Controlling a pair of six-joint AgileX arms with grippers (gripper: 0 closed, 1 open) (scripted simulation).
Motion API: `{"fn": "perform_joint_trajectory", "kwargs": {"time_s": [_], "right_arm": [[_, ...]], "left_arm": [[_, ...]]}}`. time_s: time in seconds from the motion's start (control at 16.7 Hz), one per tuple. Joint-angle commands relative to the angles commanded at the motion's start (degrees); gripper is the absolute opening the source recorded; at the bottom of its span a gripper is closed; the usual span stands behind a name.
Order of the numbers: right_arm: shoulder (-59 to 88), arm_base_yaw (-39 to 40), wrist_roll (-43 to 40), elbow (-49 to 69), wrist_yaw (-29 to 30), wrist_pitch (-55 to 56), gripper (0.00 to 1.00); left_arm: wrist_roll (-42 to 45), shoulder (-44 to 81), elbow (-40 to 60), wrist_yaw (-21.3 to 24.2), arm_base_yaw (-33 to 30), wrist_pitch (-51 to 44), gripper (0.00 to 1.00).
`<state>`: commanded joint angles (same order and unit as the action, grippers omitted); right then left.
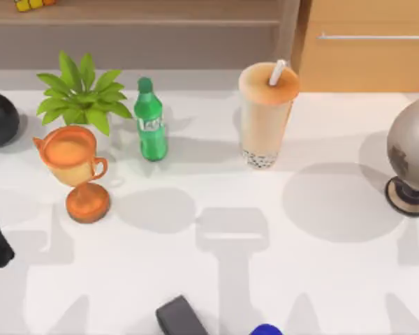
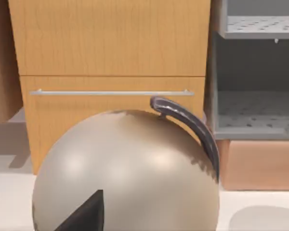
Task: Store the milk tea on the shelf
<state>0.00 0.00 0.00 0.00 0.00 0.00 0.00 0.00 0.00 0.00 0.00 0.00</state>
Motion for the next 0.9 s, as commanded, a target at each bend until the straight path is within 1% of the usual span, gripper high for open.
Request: {"fn": "perform_joint_trajectory", "kwargs": {"time_s": [0.18,0.36,0.6,0.9], "right_arm": [[0.0,0.0,0.0,0.0,0.0,0.0,1.0],[0.0,0.0,0.0,0.0,0.0,0.0,1.0],[0.0,0.0,0.0,0.0,0.0,0.0,1.0],[0.0,0.0,0.0,0.0,0.0,0.0,1.0]], "left_arm": [[-0.1,0.6,0.4,-0.4,-0.4,0.2,1.0],[-1.1,6.0,3.9,-3.6,-3.9,2.5,1.0],[-3.6,21.6,12.6,-11.8,-12.8,8.2,1.0],[-7.8,50.8,27.1,-25.4,-27.4,17.7,1.0]]}}
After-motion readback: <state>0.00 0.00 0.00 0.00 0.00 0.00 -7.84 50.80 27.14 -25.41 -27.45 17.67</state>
